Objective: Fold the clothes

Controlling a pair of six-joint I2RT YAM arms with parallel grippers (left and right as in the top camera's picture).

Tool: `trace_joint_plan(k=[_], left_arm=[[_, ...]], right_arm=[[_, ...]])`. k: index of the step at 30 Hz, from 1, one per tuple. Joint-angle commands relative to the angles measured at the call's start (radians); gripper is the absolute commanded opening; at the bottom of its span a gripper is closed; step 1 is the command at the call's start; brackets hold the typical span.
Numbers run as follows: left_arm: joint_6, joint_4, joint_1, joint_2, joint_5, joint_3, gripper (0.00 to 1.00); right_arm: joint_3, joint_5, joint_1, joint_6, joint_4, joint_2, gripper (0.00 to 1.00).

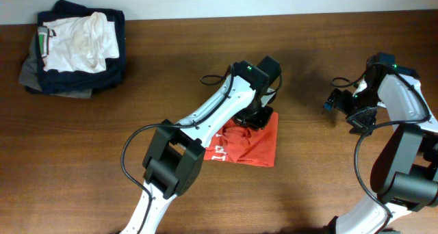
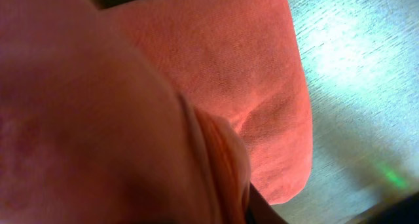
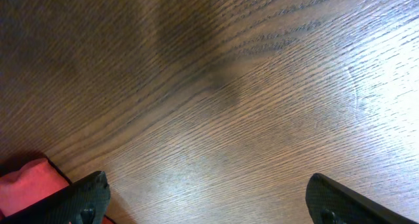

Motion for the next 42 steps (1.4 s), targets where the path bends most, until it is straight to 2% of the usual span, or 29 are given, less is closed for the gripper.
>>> trace_joint_plan(k=[1,2,3,4,6,8,10,12,15,18,22,23,25,26,33,34,37,38,39,40,41,42], left_arm=[[-0.001,-0.051,0.001,0.005,0.042,0.079,0.39],[0.008,-0.119,0.0,0.004,0.061,0.169,0.54],[0.072,-0.157,0.0,0.004,0.148,0.246,0.67],[0.195,-0.165,-0.009,0.004,0.326,0.297,0.73],[0.211,-0.259,-0.002,0.003,0.224,0.306,0.72],[0.167,-0.346,0.074,0.003,0.102,0.306,0.72],[0.167,-0.412,0.211,0.004,0.057,0.289,0.78],[0.168,-0.412,0.289,0.007,0.089,0.203,0.8],[0.278,-0.384,0.258,0.007,0.243,0.071,0.79],[0.277,-0.321,0.172,0.007,0.243,-0.016,0.8],[0.27,-0.281,0.112,0.009,0.242,-0.043,0.79],[0.27,-0.267,0.106,0.009,0.242,-0.048,0.71],[0.269,-0.251,0.092,0.009,0.242,-0.047,0.22],[0.261,-0.253,0.08,0.009,0.242,-0.047,0.0],[0.238,-0.204,-0.073,0.009,0.249,-0.043,0.01],[0.238,-0.169,-0.098,0.009,0.25,-0.043,0.12],[0.239,-0.123,-0.17,0.009,0.254,-0.039,0.14],[0.245,-0.126,-0.192,0.009,0.298,-0.016,0.14],[0.293,-0.143,-0.206,0.009,0.323,0.015,0.13],[0.291,-0.166,-0.208,0.009,0.301,0.053,0.13],[0.238,-0.221,-0.192,0.009,0.228,0.127,0.13],[0.192,-0.292,-0.162,0.009,0.125,0.199,0.18]], right_arm=[[0.016,0.012,-0.003,0.006,0.0,-0.001,0.99],[0.016,0.013,-0.003,0.006,0.0,-0.001,0.99],[0.016,0.013,-0.003,0.005,0.0,-0.001,0.99],[0.016,0.012,-0.003,0.005,0.0,-0.001,0.99],[0.016,0.013,-0.003,0.005,0.0,-0.001,0.99],[0.016,0.012,-0.003,0.005,0.0,-0.001,0.99],[0.016,0.013,-0.003,0.005,0.0,-0.001,0.99],[0.016,0.012,-0.003,0.005,0.0,-0.001,0.99],[0.016,0.012,-0.003,0.006,0.0,-0.001,0.99],[0.016,0.012,-0.003,0.005,0.0,-0.001,0.99],[0.016,0.012,-0.003,0.005,0.0,-0.001,0.99],[0.016,0.013,-0.003,0.005,0.0,-0.001,0.99],[0.016,0.012,-0.003,0.006,0.0,-0.001,0.99],[0.016,0.013,-0.003,0.005,0.0,-0.001,0.99],[0.016,0.013,-0.003,0.005,0.0,-0.001,0.99],[0.016,0.012,-0.003,0.005,0.0,-0.001,0.99],[0.016,0.012,-0.003,0.006,0.0,-0.001,0.99],[0.016,0.012,-0.003,0.006,0.0,-0.001,0.99],[0.016,0.012,-0.003,0.005,0.0,-0.001,0.99],[0.016,0.013,-0.003,0.005,0.0,-0.001,0.99],[0.016,0.013,-0.003,0.005,0.0,-0.001,0.99],[0.016,0.012,-0.003,0.005,0.0,-0.001,0.99]])
